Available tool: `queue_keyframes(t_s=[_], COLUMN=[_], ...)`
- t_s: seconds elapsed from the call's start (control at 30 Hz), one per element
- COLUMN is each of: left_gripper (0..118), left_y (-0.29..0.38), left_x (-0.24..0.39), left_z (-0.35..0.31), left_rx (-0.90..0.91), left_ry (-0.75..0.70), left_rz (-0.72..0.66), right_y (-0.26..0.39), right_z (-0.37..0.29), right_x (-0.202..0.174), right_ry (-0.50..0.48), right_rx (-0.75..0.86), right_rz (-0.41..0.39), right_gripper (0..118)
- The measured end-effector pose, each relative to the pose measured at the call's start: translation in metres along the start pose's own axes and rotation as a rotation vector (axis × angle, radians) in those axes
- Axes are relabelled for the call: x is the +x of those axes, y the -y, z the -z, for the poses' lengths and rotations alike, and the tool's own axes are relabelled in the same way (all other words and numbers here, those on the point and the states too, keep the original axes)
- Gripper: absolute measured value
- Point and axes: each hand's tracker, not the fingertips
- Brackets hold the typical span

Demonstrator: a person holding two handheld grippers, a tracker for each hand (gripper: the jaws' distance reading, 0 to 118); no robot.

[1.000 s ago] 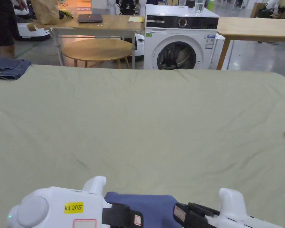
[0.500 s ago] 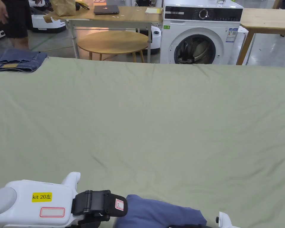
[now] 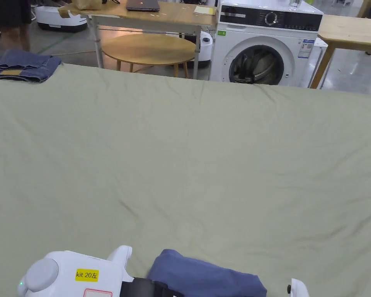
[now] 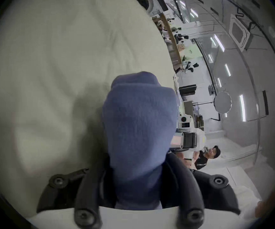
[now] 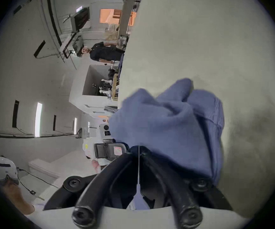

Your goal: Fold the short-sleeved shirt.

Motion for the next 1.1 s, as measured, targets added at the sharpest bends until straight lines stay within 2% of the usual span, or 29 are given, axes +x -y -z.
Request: queue_keyframes(t_s=[0.13,0.3,0.43,0.6,0.93,0.97,1.0,1.03,1.07,1.1], left_gripper=[30,30,30,30,30,40,84,110,118,118], left_y=[-0.009,-0.03,-0.051,-0.08,-0.126,-0.125,-0.126,-0.124,-0.123,-0.118], left_x=[0.004,-0.017,-0.047,-0.088,-0.131,-0.131,-0.13,-0.127,-0.126,-0.123], left_z=[-0.051,-0.146,-0.224,-0.296,-0.339,-0.339,-0.339,-0.34,-0.341,-0.344], left_rx=[0.049,0.131,0.194,0.224,0.192,0.187,0.174,0.182,0.192,0.206], left_ry=[-0.047,-0.171,-0.26,-0.305,-0.397,-0.4,-0.417,-0.508,-0.539,-0.53], left_rz=[0.043,0.032,-0.002,0.009,-0.073,-0.079,-0.084,-0.056,-0.035,-0.027], right_y=[0.001,0.0,-0.002,-0.004,-0.016,-0.017,-0.018,-0.019,-0.019,-0.02], right_z=[-0.008,-0.012,-0.014,-0.012,-0.017,-0.017,-0.018,-0.02,-0.021,-0.023], right_x=[-0.021,-0.039,-0.041,-0.042,-0.041,-0.041,-0.042,-0.043,-0.043,-0.043], right_ry=[-0.024,0.013,0.0,0.006,0.051,0.054,0.059,0.061,0.059,0.051], right_rx=[0.026,0.054,0.072,0.109,0.173,0.173,0.174,0.176,0.18,0.183], right_rz=[-0.059,-0.153,-0.15,-0.146,-0.132,-0.137,-0.141,-0.142,-0.143,-0.141], right_gripper=[1,1,1,1,1,1,1,1,1,1])
